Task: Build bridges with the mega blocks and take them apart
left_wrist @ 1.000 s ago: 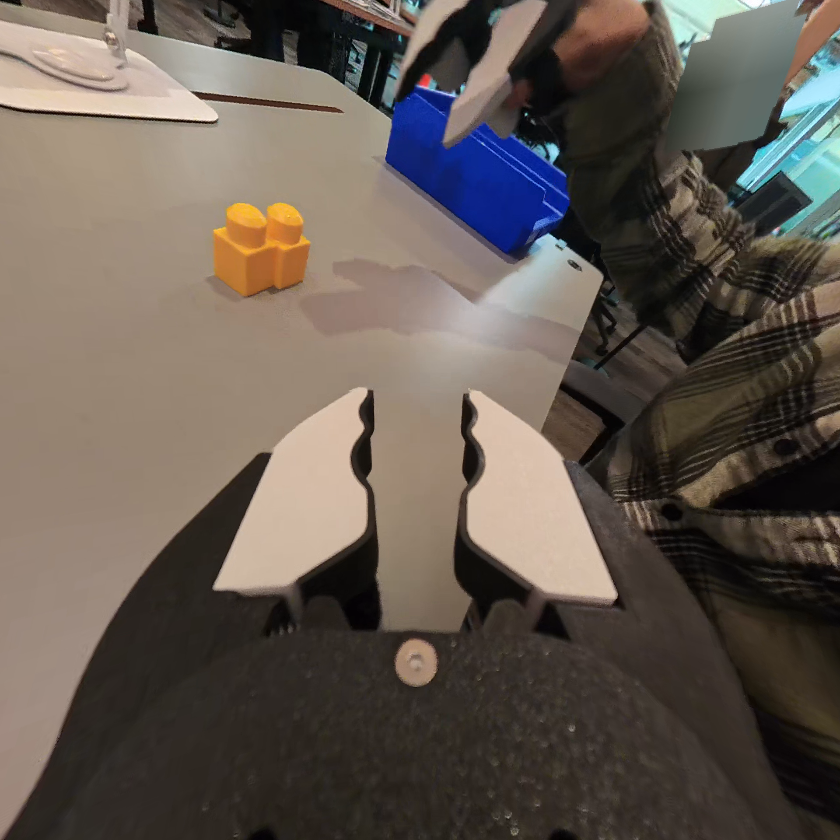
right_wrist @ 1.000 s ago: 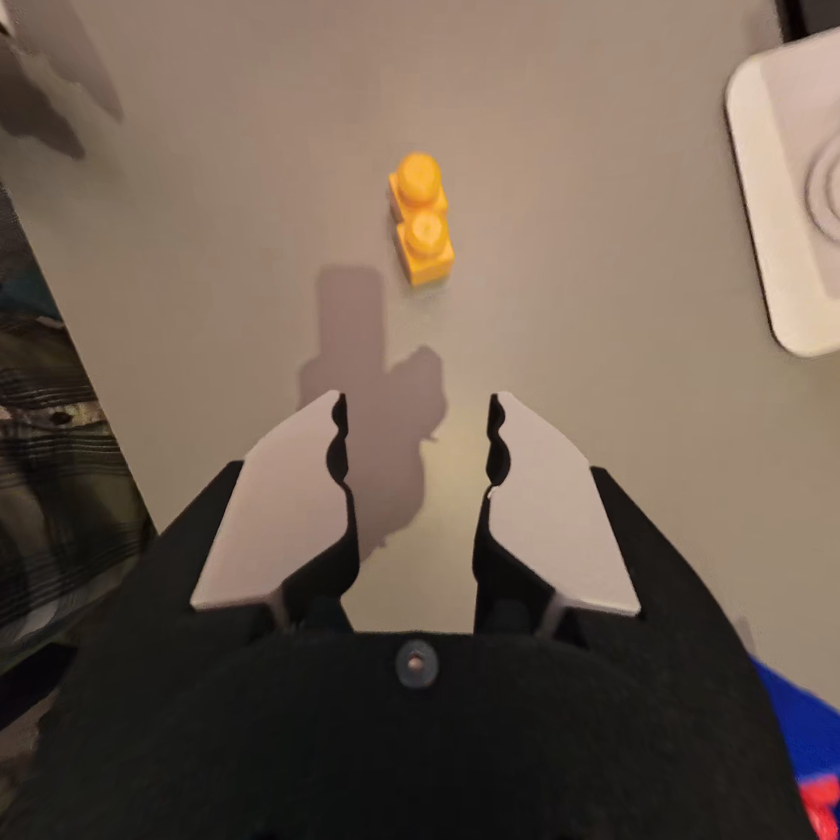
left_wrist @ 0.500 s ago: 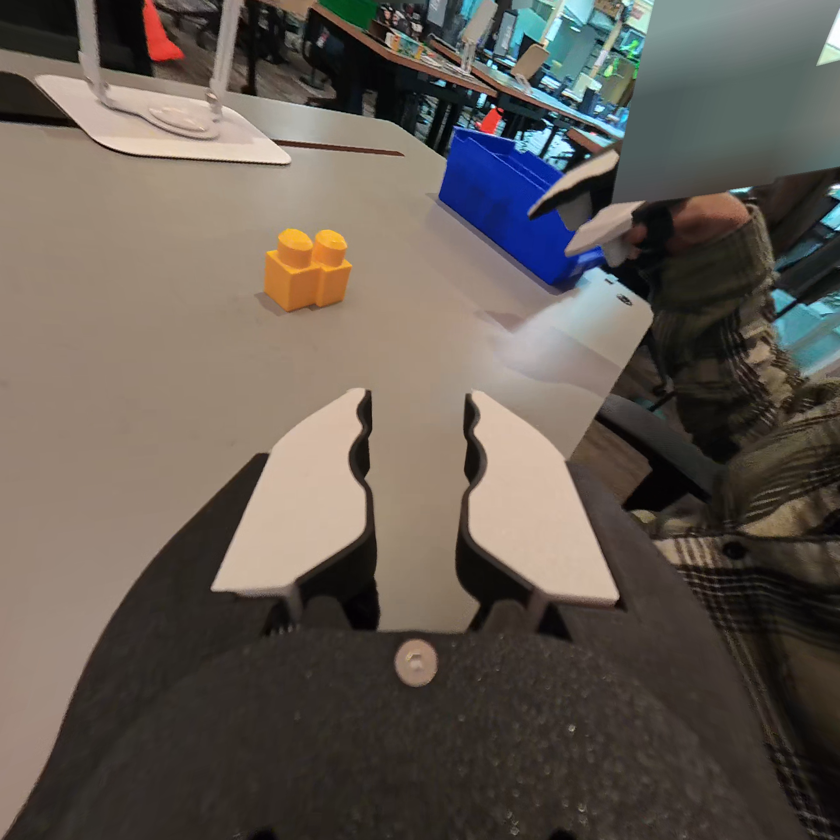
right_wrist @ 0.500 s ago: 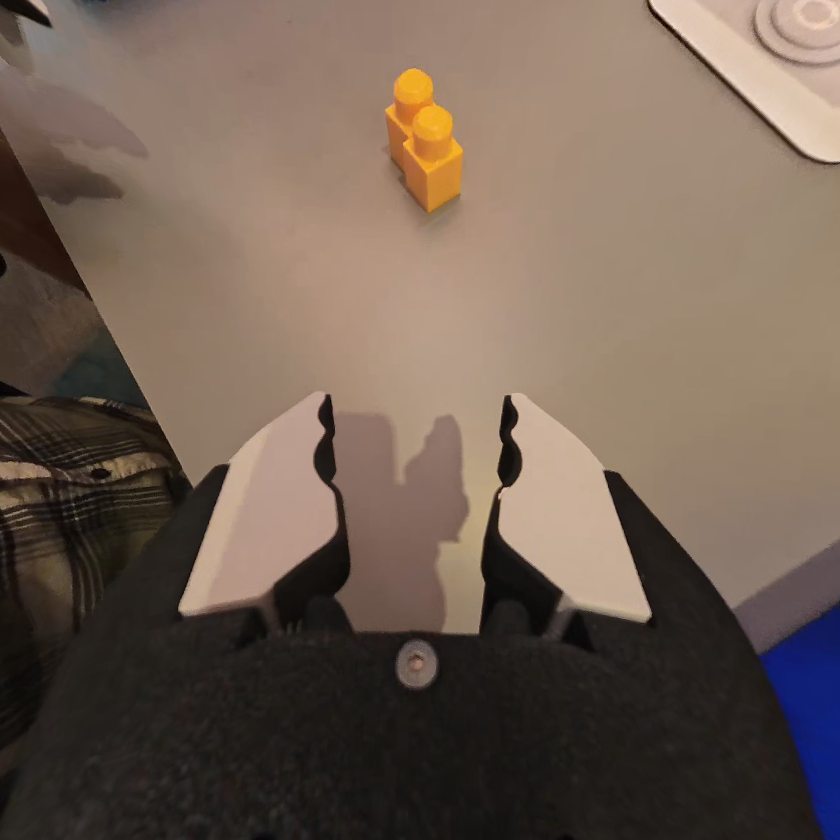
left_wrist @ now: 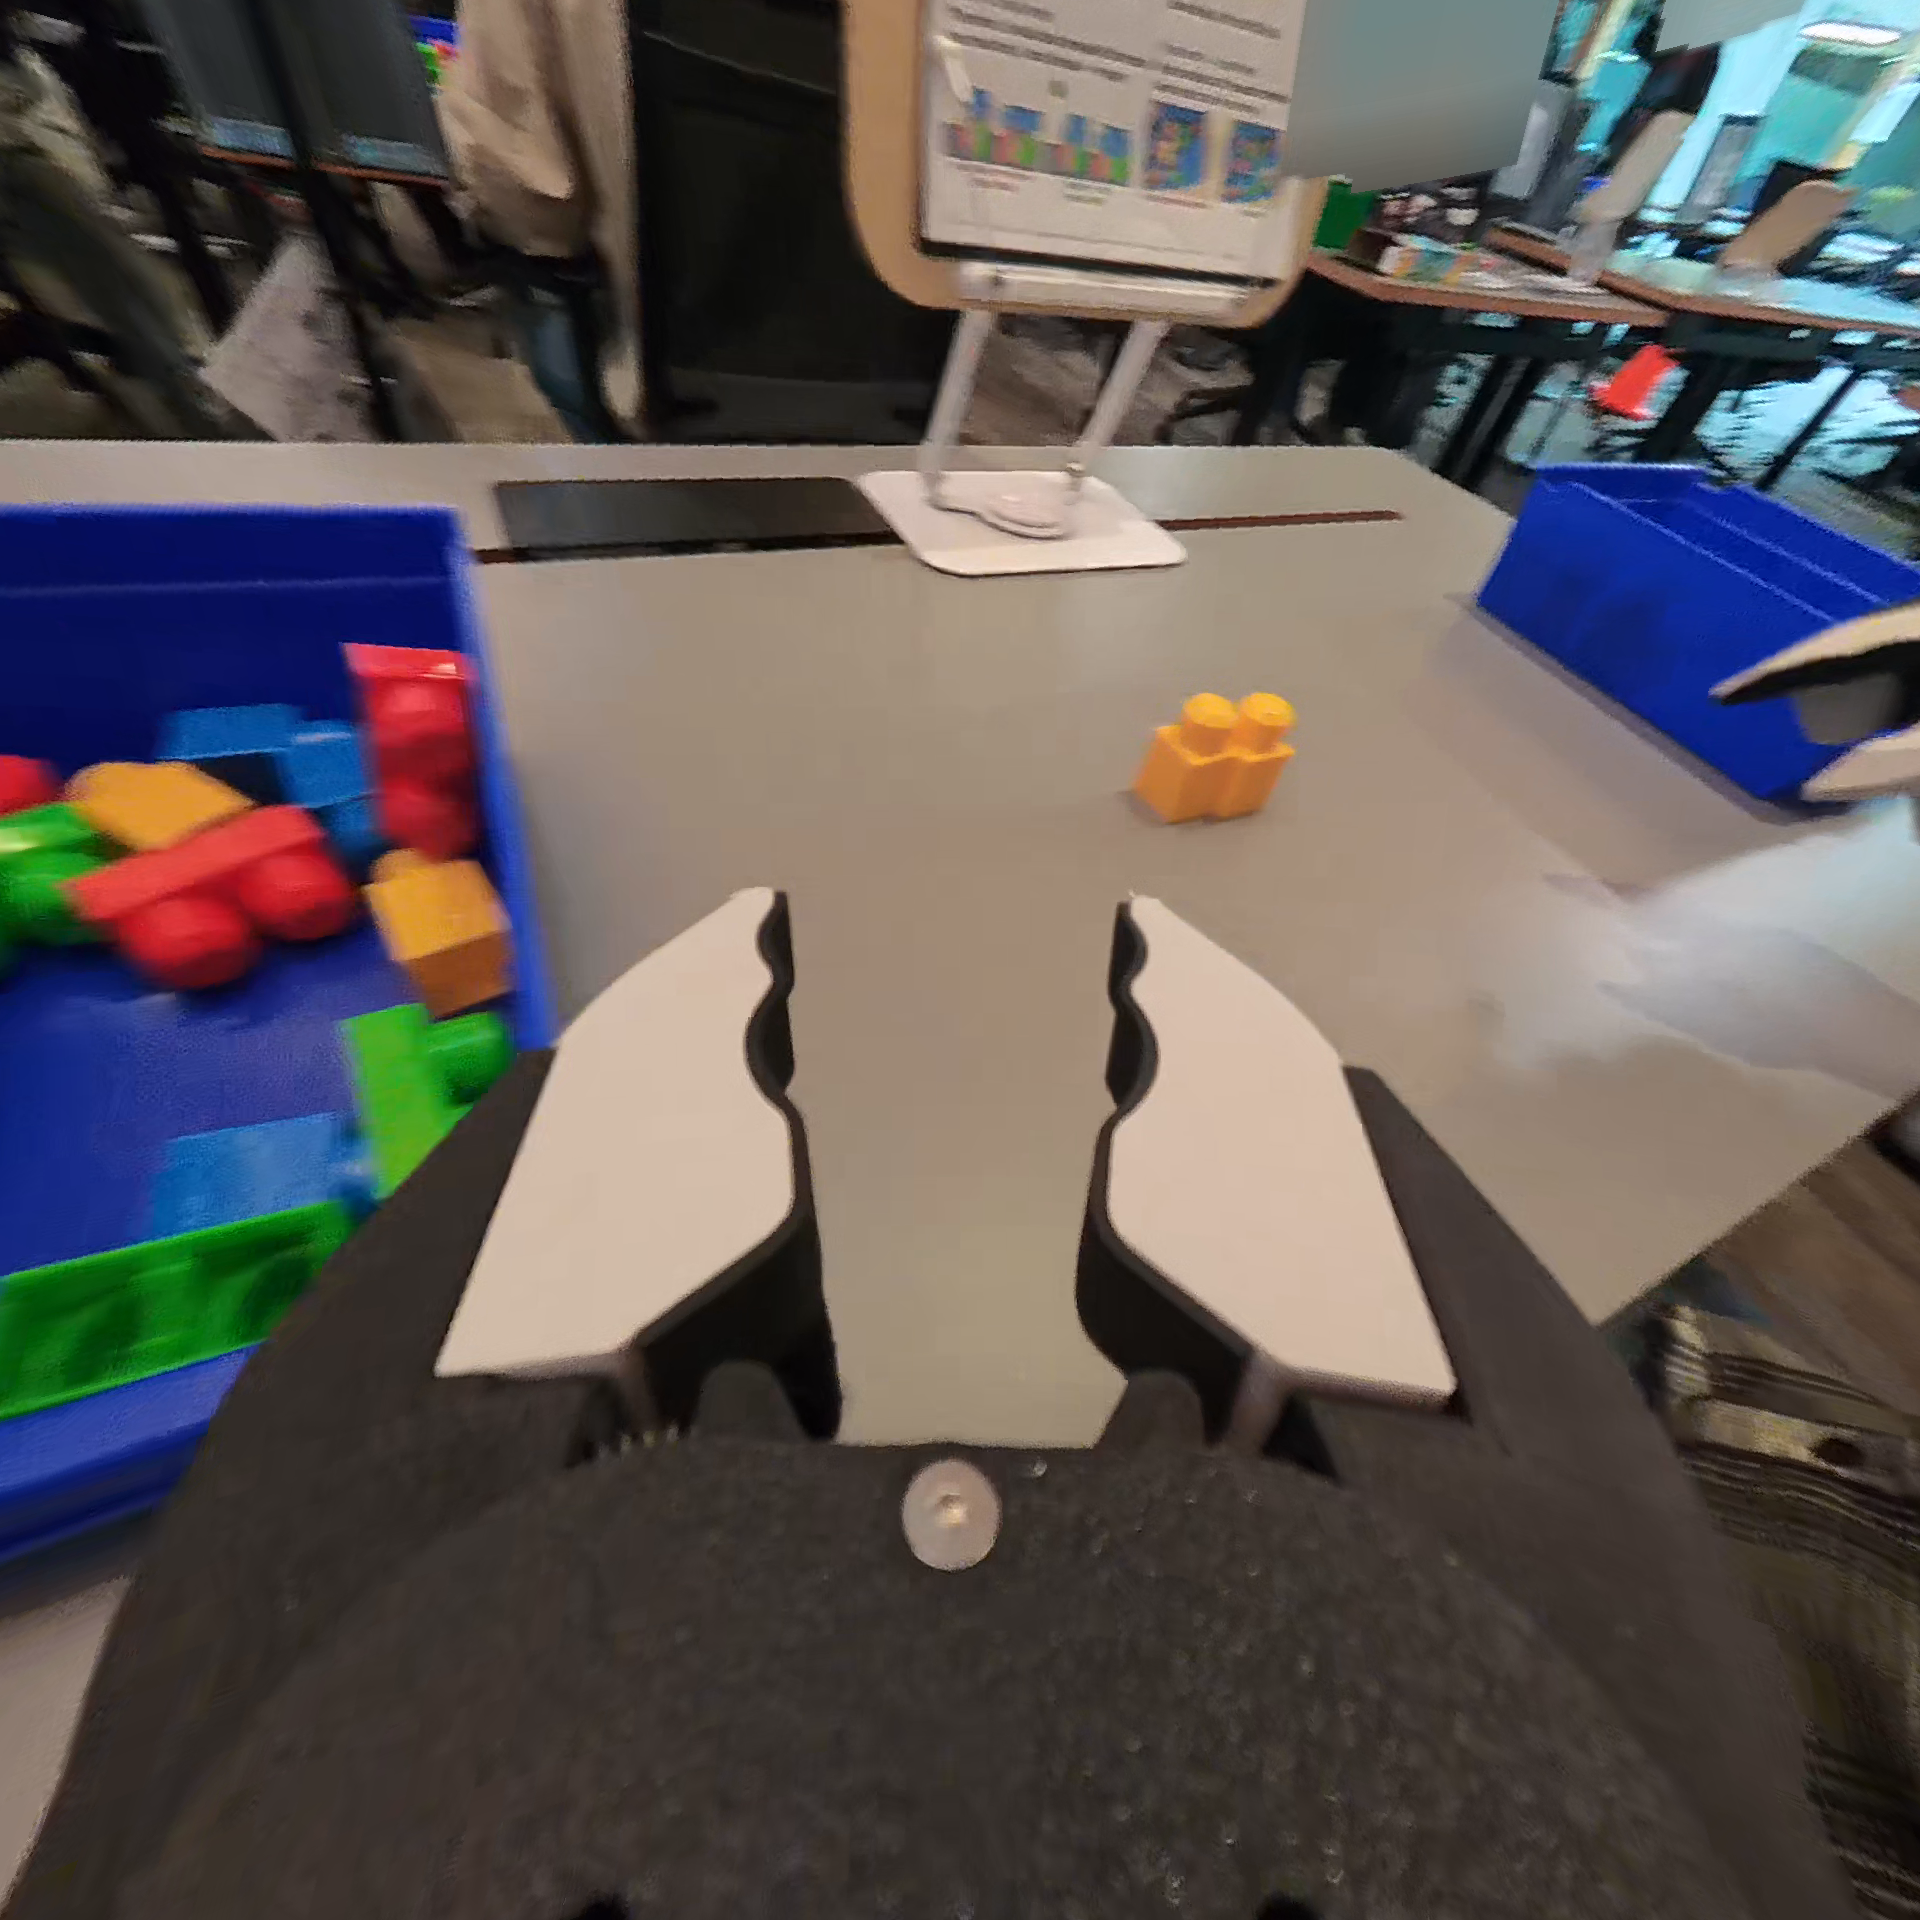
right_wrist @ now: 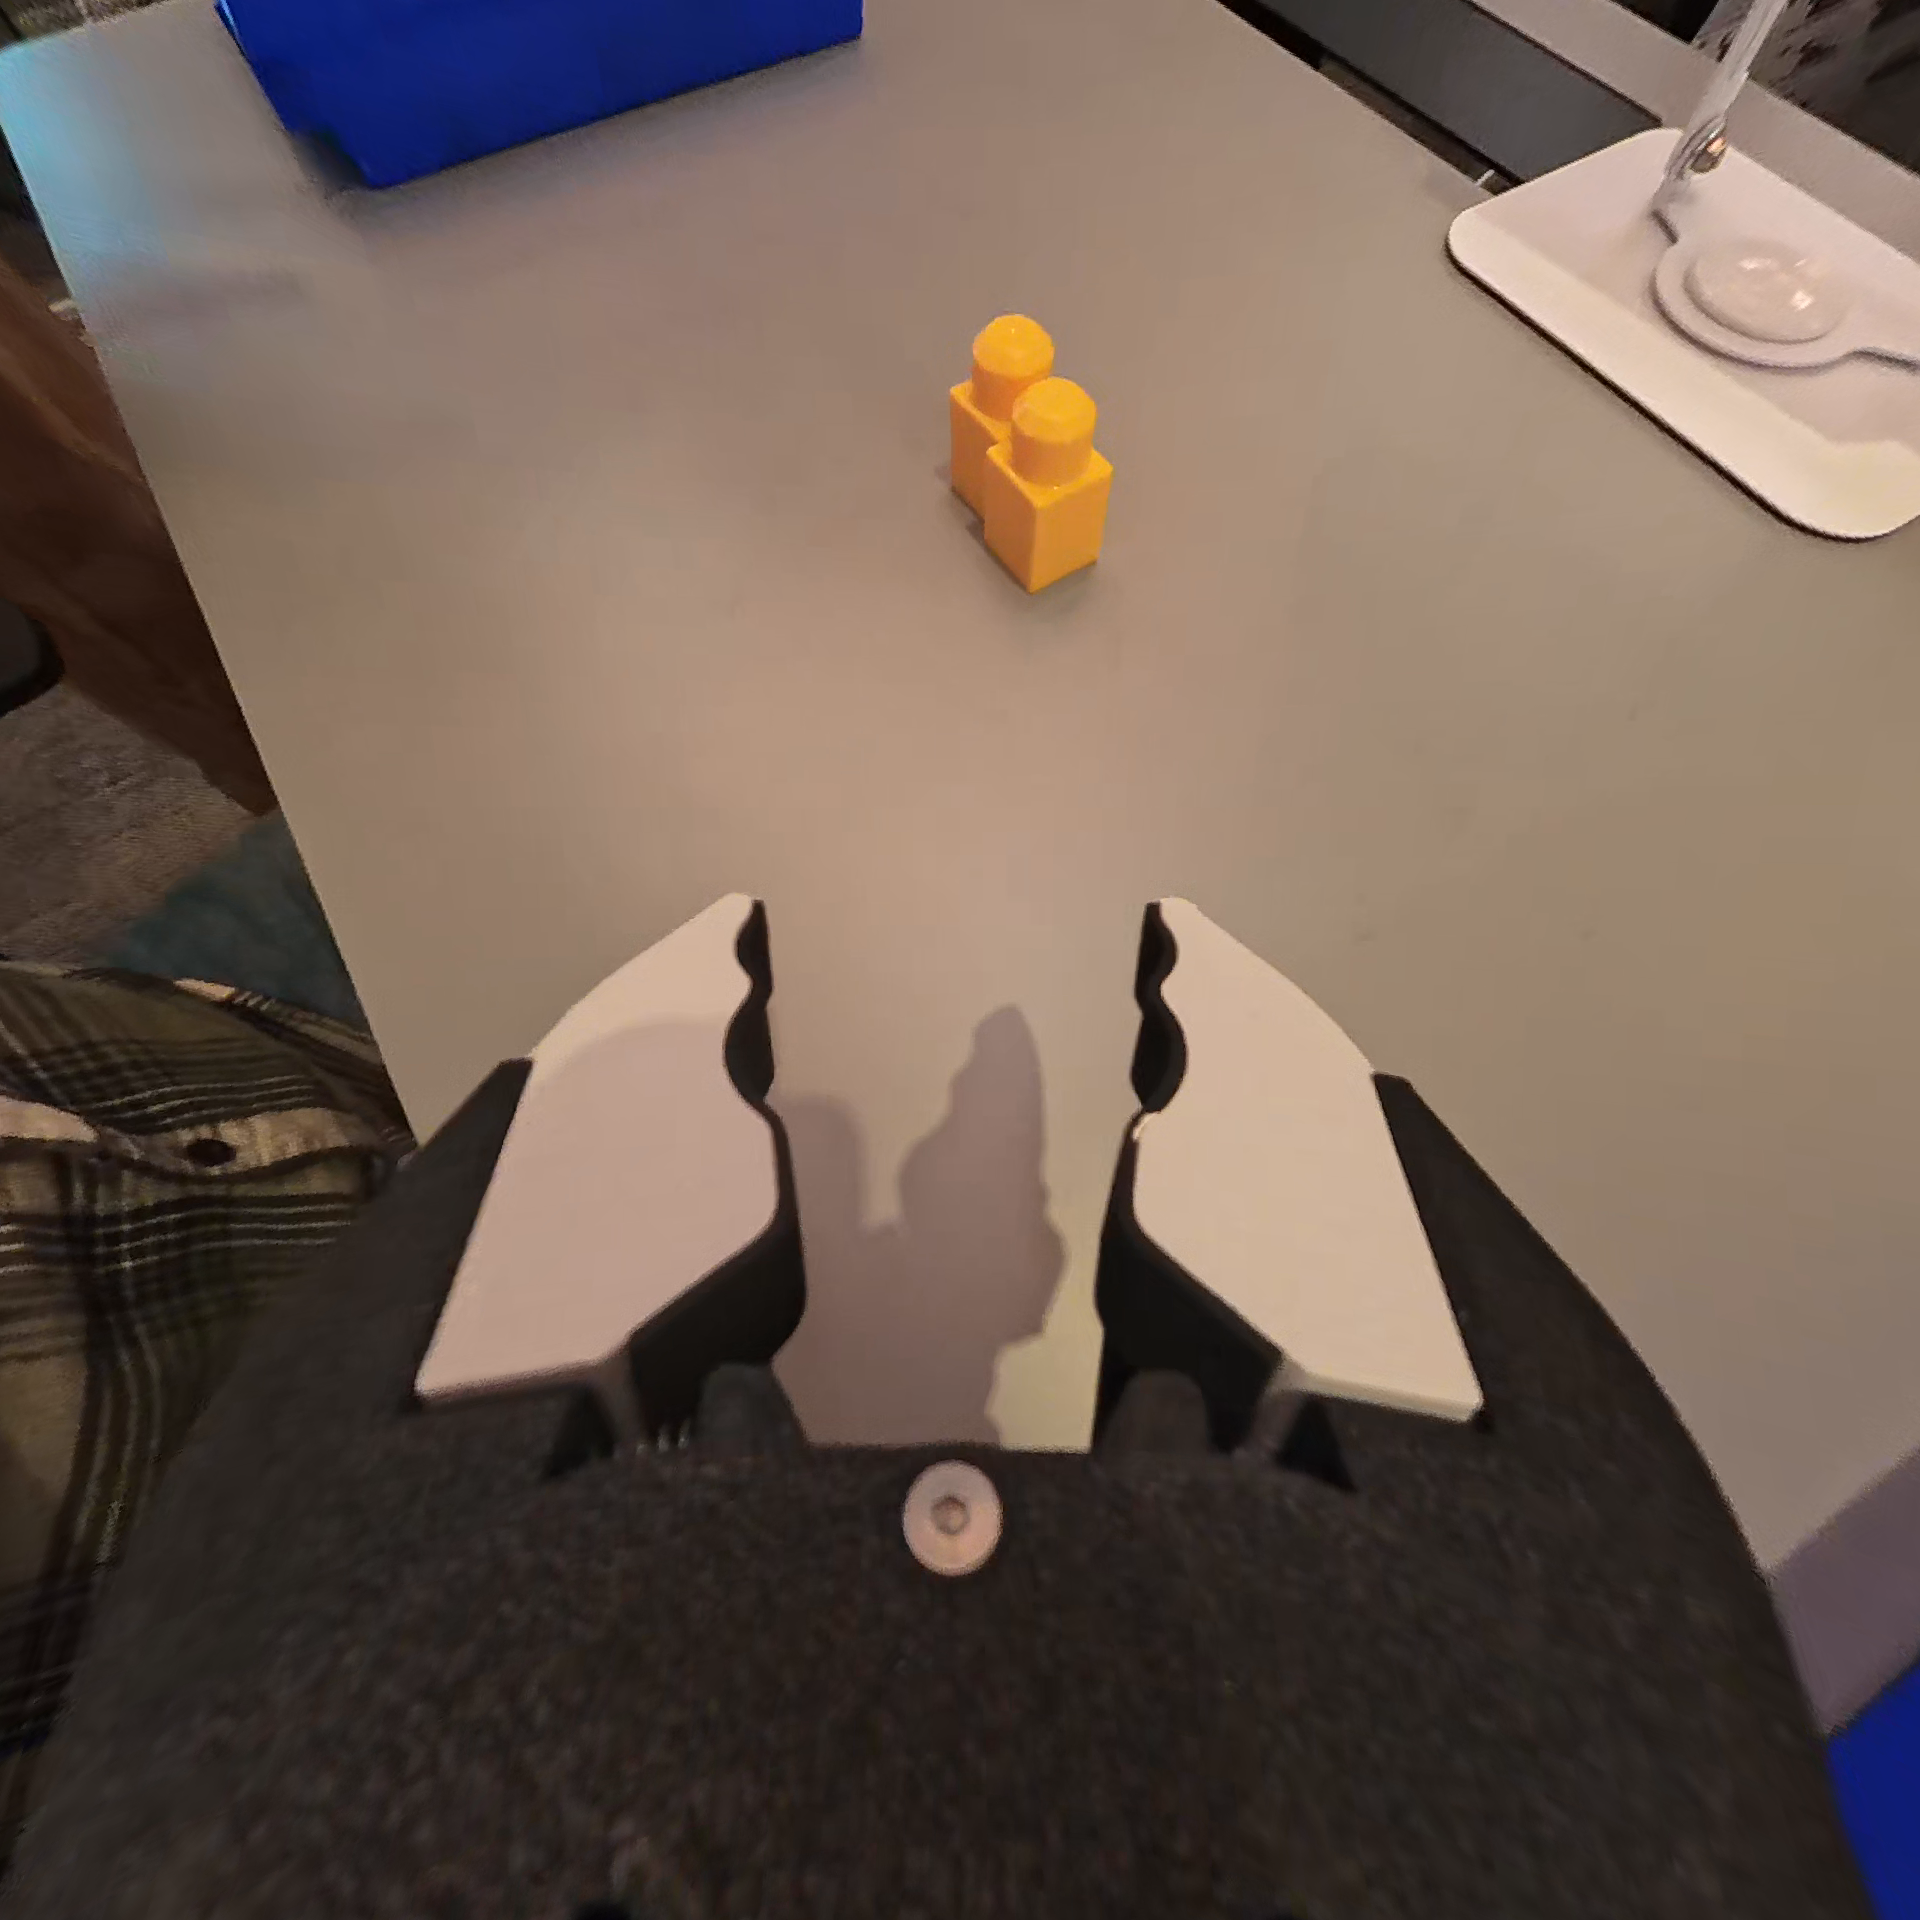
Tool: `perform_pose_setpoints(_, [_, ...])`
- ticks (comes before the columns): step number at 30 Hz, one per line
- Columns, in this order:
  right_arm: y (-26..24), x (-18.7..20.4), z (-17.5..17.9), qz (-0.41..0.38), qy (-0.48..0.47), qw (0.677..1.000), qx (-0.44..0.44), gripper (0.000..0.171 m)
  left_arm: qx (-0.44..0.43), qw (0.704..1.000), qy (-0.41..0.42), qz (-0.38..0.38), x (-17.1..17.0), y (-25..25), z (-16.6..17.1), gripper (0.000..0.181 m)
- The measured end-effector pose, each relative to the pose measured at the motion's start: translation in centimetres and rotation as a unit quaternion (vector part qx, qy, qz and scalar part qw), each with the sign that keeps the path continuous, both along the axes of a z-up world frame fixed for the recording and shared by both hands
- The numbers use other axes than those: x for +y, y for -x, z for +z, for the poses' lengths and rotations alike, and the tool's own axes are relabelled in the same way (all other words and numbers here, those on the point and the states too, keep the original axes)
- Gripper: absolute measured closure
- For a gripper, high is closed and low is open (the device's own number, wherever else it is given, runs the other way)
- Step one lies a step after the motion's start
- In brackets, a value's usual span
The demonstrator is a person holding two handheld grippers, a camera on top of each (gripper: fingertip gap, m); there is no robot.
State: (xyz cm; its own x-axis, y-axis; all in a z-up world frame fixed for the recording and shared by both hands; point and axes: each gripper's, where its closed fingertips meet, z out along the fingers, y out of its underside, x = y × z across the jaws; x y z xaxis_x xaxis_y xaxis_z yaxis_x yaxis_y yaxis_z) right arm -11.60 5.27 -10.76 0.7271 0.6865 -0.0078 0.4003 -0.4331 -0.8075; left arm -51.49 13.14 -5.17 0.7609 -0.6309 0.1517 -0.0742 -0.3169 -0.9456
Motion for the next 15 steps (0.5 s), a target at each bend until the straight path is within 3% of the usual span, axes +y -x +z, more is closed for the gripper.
perform_pose_setpoints(8, [0.9,1.1,0.1,0.011,-0.02,1.0,0.001,0.109,0.16,0.984,0.067,0.042,7.5,11.8,1.6,0.137])
perform_pose_setpoints(15, [1.8,2.2,-0.6,0.019,-0.029,0.999,-0.009,0.11,0.306,0.945,0.114,-0.009,14.4,13.4,-2.9,0.139])
